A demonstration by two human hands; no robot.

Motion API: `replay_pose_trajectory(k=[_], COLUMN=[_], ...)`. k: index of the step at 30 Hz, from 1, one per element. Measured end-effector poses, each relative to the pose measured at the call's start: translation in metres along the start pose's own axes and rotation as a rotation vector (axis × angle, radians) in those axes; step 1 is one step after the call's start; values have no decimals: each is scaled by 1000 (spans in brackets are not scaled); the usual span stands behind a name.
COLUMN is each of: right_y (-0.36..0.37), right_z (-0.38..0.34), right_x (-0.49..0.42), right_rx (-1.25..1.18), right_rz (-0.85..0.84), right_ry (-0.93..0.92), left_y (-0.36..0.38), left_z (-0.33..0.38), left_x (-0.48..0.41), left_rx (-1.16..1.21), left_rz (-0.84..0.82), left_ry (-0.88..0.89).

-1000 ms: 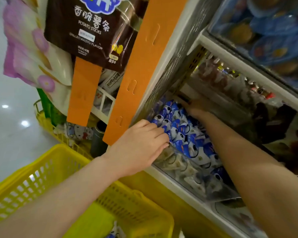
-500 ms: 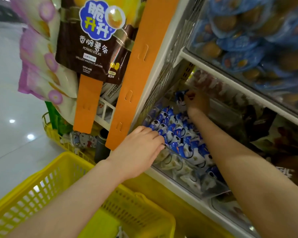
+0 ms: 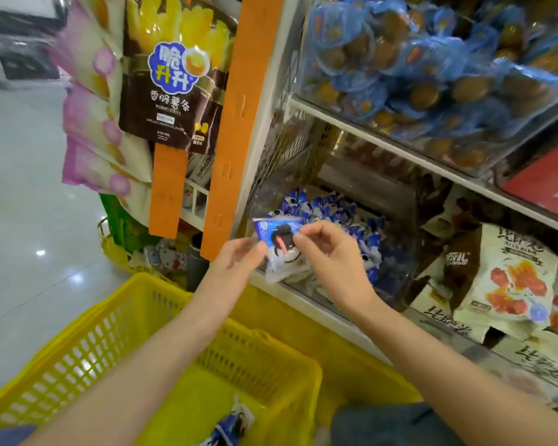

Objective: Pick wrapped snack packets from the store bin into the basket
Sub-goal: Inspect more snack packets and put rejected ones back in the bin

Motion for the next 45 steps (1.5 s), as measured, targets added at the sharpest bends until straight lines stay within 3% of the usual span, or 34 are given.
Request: replay_pose_trajectory(k=[3, 8, 13, 19, 24, 26, 30, 32, 36, 39, 42, 45], right_y=[26, 60, 66, 66, 63, 59, 57, 54, 37, 32, 41, 56], right_z=[9, 33, 40, 33, 41, 35, 9, 9, 31, 51, 54, 54], right_x=[22, 31, 23, 19, 17, 16, 21, 21, 14, 11, 12, 17], right_rx=[-52, -182, -213, -208, -232, -91, 450, 376, 33, -243, -406, -249], right_rz=[-129, -241, -194, -211, -187, -174, -142, -104, 28, 57, -16, -210], right_ry=[42, 194, 243, 146, 174, 103, -220, -205, 11, 199, 283, 314], left_y=[-2, -15, -15, -19, -12, -11, -10, -9, -4, -13, -27, -39], left_z=[-9, -28, -28, -27, -25, -28, -34, -36, -39, -36, -27, -19], left_x=[7, 13, 7, 3, 4, 4, 4, 3, 4, 7, 9, 10], left_rx=[99, -5, -158, -147, -175, -144, -50, -16, -18, 16, 104, 117], left_rz=[31, 162, 172, 175, 136, 126, 117, 106, 17, 86, 225, 314], left_ry=[-18, -46, 17, 46, 79, 53, -12, -28, -107, -85, 10, 103])
Point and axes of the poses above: each hand's wrist, its own x-axis away from the middle knuckle, its own y-axis out of the palm, z = x × y, the point moved 8 cm from there along -x, towards the middle knuckle, and after that the axes turned 10 degrees about -z, right-handed, at the moved point
